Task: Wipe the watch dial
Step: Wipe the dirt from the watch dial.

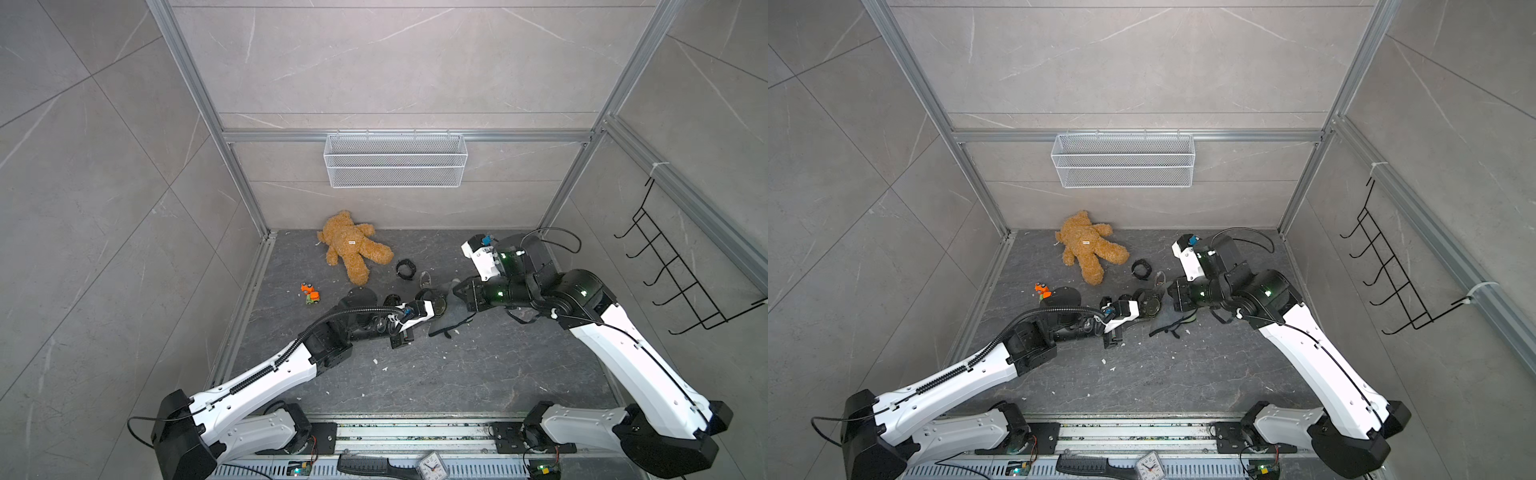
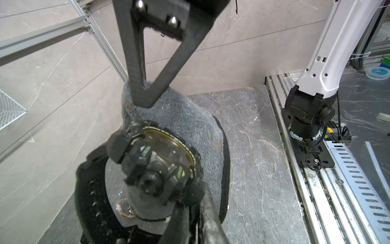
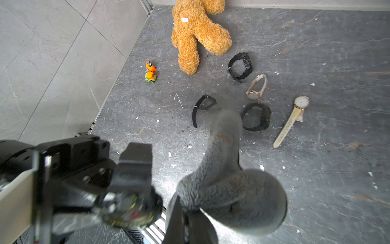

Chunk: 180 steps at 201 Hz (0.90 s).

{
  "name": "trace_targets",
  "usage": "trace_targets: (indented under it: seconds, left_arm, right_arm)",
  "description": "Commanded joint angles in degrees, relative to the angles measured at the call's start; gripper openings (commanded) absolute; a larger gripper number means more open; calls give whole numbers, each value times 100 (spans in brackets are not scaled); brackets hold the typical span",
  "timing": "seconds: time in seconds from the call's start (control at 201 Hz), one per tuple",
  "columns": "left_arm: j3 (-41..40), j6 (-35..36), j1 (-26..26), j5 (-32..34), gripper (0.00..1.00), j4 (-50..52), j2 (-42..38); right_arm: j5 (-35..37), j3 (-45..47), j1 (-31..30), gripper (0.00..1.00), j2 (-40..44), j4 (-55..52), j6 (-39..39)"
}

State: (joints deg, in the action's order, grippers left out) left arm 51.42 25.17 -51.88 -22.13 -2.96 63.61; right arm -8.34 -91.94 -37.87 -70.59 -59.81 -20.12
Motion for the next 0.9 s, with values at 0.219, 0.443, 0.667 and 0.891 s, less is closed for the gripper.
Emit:
trace_targets:
  seconds: [0.219, 0.443, 0.667, 0.891]
  left_arm:
    - [467, 190, 2, 180, 0, -310, 341]
    - [467, 154, 2, 169, 0, -379, 328]
    - [431, 104, 7, 77, 0, -488, 140]
    - [452, 111, 4, -1, 0, -497, -120]
  right_arm:
    - [-232, -105, -354, 0, 64, 153, -251]
    - [-265, 129, -691, 0, -145, 563, -366]
    - [148, 150, -697, 0, -301, 722, -348]
    - [345, 11, -697, 0, -586, 699, -308]
